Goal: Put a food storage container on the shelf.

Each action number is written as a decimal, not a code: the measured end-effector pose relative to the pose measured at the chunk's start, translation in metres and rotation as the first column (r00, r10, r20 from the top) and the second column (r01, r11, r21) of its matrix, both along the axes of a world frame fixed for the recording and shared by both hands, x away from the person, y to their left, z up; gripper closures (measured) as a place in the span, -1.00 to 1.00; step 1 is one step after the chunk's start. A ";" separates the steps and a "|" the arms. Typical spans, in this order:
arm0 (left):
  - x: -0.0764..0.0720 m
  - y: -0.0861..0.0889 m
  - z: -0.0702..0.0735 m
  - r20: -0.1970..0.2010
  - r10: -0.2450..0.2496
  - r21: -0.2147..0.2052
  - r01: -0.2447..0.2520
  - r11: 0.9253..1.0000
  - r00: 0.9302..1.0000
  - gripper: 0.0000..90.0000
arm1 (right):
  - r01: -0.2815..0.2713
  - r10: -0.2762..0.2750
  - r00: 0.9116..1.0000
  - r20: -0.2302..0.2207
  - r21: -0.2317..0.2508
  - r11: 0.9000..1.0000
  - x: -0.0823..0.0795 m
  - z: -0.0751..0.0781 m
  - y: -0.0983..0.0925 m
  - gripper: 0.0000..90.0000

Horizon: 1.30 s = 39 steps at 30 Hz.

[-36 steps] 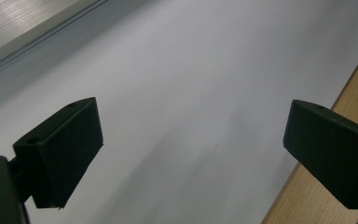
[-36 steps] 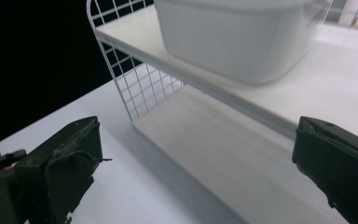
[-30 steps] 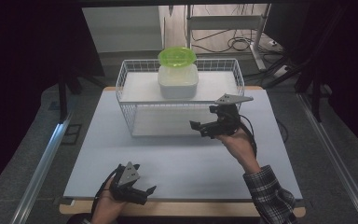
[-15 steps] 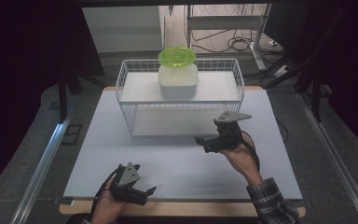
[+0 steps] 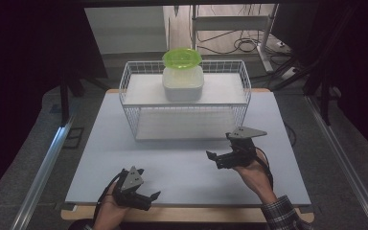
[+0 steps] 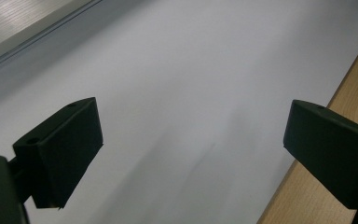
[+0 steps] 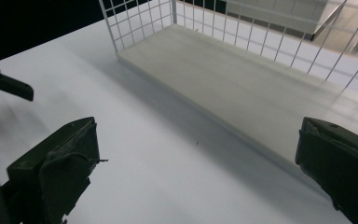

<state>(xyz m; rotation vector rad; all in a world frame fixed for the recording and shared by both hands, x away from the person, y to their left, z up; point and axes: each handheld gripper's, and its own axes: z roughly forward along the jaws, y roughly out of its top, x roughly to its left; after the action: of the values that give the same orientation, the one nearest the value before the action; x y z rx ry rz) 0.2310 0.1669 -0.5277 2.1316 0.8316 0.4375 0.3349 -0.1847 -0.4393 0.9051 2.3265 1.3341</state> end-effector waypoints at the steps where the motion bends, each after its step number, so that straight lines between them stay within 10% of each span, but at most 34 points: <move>1: 0.000 0.000 0.000 -0.001 0.002 -0.003 -0.002 1.000 1.000 -0.91 | 0.001 -0.001 1.000 -0.008 0.003 1.000 -0.002 -0.002 -0.001 -1.00; 39: 0.003 0.001 -0.003 -0.032 0.004 0.005 -0.004 1.000 0.999 -0.92 | 0.063 -0.074 0.993 -0.089 -0.118 0.991 -0.044 -0.065 -0.041 -1.00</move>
<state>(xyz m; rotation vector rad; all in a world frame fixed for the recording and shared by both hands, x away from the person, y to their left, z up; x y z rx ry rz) 0.2338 0.1674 -0.5307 2.1466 0.8541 0.4093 0.2909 -0.2258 -0.5040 1.0216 2.3906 1.1406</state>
